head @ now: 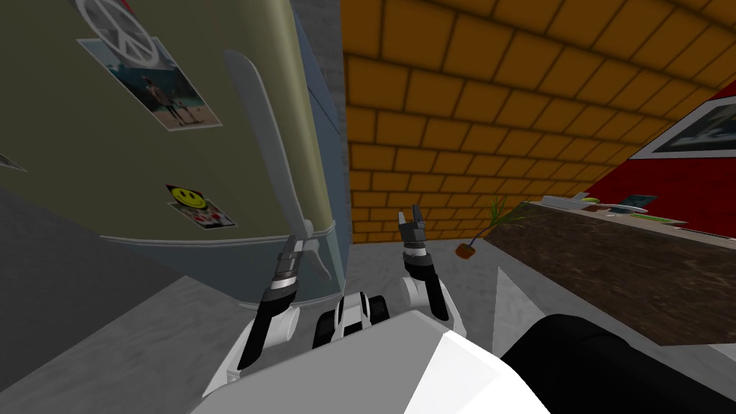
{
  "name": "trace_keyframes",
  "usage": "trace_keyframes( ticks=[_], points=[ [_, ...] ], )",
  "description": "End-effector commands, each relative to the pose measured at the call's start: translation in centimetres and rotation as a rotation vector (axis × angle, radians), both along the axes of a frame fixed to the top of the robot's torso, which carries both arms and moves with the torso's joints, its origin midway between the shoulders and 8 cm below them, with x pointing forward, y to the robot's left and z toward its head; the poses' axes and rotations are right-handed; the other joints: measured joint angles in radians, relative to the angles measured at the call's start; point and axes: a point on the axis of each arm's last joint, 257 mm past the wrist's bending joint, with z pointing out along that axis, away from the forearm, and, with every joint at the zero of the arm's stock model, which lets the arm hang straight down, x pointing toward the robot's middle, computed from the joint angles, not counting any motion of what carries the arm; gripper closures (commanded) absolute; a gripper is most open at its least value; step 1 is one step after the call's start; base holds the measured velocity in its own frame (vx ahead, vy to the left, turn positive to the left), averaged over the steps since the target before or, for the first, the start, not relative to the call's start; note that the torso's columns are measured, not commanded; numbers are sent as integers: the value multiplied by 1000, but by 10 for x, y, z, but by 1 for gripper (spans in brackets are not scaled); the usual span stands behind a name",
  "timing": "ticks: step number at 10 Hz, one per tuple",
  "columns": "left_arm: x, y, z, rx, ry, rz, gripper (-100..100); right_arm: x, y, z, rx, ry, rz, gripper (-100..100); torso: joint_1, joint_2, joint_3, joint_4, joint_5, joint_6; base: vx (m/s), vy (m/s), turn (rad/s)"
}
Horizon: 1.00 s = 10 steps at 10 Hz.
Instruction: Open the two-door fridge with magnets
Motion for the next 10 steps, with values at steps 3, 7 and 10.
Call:
trace_keyframes(
  ticks=[3, 7, 10],
  points=[
    [-8, -1, -20, 5, 2, -2, 100, 0, 0, 0, 0, 0, 0, 0, -1, -2, -1, -1, 0, 0, -43, 1, -3],
    [-2, -6, -9, -63, 6, -54, -100, 0, 0, 0, 0, 0, 0, 0, -1, 2, 1, 1, -1, -1, -15, -10, -28],
    [1, -11, -7, -138, 2, -41, -100, 0, 0, 0, 0, 0, 0, 0, -1, 0, 0, 0, 0, 0, -9, -6, -5]
  ],
)
